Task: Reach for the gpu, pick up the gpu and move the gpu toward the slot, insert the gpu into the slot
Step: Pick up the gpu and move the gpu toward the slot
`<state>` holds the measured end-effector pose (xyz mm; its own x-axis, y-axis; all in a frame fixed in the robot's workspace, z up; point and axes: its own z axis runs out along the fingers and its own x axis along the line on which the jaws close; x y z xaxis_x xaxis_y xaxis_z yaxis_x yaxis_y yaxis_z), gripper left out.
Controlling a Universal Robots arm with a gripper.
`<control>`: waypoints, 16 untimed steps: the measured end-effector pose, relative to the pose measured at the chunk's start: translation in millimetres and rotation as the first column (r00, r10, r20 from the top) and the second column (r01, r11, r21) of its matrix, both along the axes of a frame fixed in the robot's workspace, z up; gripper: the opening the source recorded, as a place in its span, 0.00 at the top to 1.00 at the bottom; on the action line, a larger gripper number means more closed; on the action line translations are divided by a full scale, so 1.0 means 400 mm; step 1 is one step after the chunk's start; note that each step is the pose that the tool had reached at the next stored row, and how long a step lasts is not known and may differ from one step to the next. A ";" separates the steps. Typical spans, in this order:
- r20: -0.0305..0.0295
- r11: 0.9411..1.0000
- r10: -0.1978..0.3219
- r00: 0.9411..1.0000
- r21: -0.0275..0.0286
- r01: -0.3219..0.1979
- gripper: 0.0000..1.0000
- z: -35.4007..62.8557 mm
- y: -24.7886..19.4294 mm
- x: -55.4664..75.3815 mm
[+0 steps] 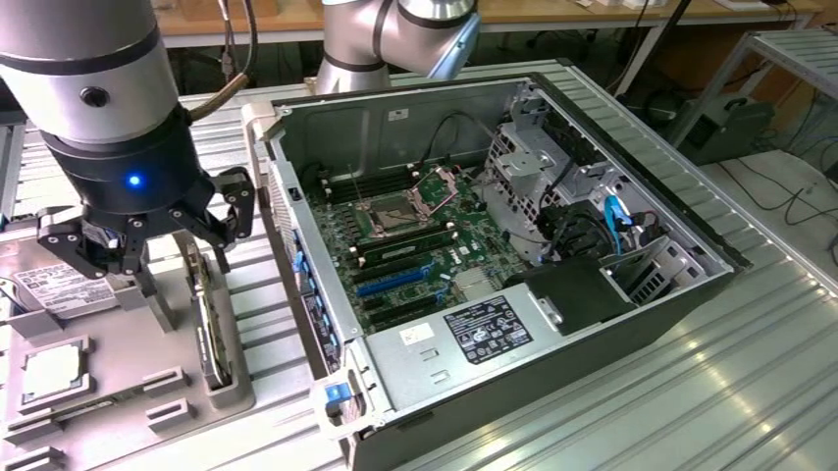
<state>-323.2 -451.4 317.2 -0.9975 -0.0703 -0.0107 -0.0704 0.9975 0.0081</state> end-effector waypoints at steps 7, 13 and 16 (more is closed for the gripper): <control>0.000 1.000 0.000 1.000 -0.002 0.000 0.34 -0.025 0.014 0.000; 0.000 1.000 0.000 1.000 -0.004 0.000 0.34 -0.036 0.018 0.000; 0.001 1.000 0.000 1.000 -0.004 0.000 0.34 -0.045 0.018 -0.004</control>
